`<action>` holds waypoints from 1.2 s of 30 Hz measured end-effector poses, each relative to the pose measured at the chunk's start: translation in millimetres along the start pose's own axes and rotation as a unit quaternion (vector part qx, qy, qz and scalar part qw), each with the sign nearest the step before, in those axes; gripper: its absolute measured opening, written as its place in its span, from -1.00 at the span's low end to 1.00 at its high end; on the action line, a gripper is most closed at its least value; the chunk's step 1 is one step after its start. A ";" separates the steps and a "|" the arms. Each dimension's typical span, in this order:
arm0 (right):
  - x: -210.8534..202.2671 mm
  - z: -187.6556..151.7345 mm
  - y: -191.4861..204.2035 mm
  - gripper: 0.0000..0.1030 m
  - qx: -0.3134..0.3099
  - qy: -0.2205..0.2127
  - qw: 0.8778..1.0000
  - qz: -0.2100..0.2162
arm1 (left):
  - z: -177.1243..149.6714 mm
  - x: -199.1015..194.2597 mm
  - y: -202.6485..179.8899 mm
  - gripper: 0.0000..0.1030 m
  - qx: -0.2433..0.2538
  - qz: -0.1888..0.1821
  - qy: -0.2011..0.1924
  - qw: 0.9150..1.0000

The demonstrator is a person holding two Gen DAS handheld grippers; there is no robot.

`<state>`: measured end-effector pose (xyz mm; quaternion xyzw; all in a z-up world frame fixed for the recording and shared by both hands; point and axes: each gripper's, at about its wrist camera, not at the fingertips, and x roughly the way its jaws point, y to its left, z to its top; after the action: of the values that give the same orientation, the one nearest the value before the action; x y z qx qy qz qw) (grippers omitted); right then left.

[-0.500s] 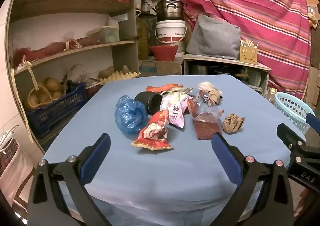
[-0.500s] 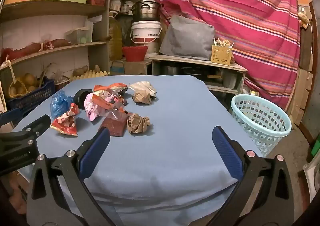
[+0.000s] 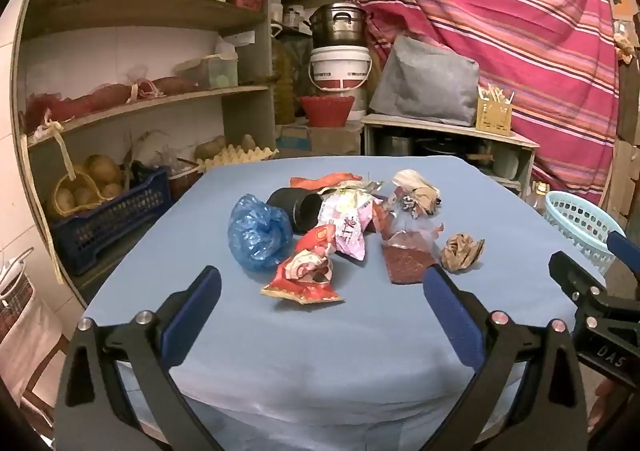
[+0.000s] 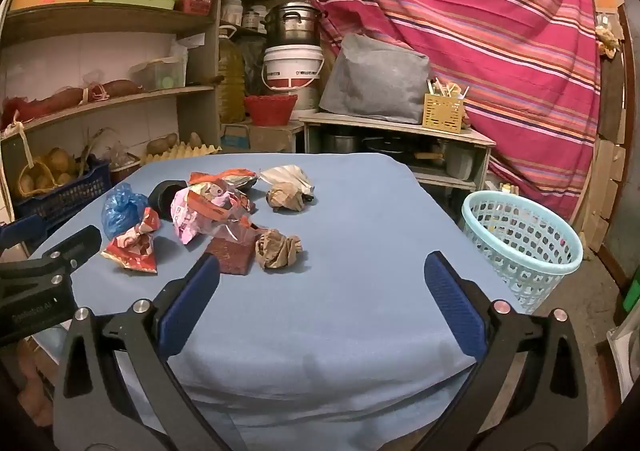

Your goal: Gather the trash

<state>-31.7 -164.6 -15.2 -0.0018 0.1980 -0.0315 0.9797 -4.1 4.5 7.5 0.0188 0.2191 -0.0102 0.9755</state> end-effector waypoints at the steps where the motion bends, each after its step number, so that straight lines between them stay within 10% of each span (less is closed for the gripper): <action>1: 0.0 0.0 0.5 0.92 -0.001 0.000 1.000 -0.001 | -0.9 1.6 0.1 0.92 -0.002 0.001 -0.002 1.000; 36: -0.8 -0.6 3.4 0.92 0.002 -0.003 1.000 0.000 | -0.4 -0.2 5.1 0.92 0.000 -0.001 -0.010 1.000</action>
<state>-32.4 -161.1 -15.6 0.0001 0.1950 -0.0325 0.9803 -4.3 9.5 7.4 0.0186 0.2093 -0.0109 0.9776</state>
